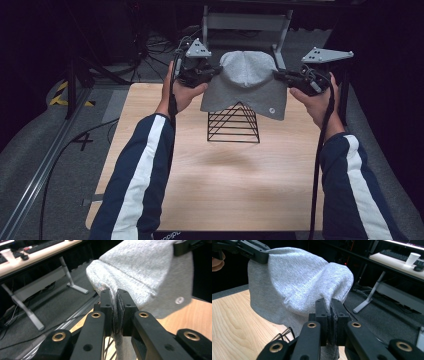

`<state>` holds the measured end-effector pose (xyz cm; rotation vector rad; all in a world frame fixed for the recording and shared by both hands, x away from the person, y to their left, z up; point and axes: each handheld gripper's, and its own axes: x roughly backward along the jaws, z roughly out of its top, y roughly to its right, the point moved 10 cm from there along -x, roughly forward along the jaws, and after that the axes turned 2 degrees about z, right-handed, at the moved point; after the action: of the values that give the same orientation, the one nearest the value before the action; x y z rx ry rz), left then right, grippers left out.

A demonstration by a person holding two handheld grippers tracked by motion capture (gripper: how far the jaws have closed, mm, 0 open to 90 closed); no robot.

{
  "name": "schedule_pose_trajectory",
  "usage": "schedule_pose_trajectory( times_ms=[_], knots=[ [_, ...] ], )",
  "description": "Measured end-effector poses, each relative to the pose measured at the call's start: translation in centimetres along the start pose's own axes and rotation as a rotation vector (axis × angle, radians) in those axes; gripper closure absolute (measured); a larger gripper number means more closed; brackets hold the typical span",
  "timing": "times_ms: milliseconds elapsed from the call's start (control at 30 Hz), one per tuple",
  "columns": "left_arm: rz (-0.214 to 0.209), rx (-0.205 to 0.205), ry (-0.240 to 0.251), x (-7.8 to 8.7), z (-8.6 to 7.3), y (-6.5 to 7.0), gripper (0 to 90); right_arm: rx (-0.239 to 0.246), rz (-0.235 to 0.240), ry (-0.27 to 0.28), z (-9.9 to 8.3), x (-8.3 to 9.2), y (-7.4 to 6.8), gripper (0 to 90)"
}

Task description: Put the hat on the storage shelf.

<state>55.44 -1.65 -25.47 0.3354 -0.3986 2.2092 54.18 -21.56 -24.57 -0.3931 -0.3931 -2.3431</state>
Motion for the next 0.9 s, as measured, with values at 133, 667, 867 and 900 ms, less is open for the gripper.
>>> schedule_pose_trajectory(
  times_ms=[133,667,867,900],
  knots=[
    [-0.010,-0.021,0.001,0.5,0.2,0.6,84.1,0.020,0.001,-0.002,0.1,0.3,-0.4,85.5],
    [-0.005,0.008,-0.062,-1.1,-4.0,0.9,83.9,0.012,0.015,-0.053,-2.5,-1.4,-1.3,85.3],
    [-0.014,0.052,-0.086,-2.5,-6.4,0.7,83.8,-0.018,0.030,-0.087,-5.2,-2.9,-1.3,85.3],
    [-0.015,0.061,-0.089,-2.7,-6.7,0.7,83.7,-0.023,0.034,-0.091,-5.6,-3.1,-1.3,85.3]
  ],
)
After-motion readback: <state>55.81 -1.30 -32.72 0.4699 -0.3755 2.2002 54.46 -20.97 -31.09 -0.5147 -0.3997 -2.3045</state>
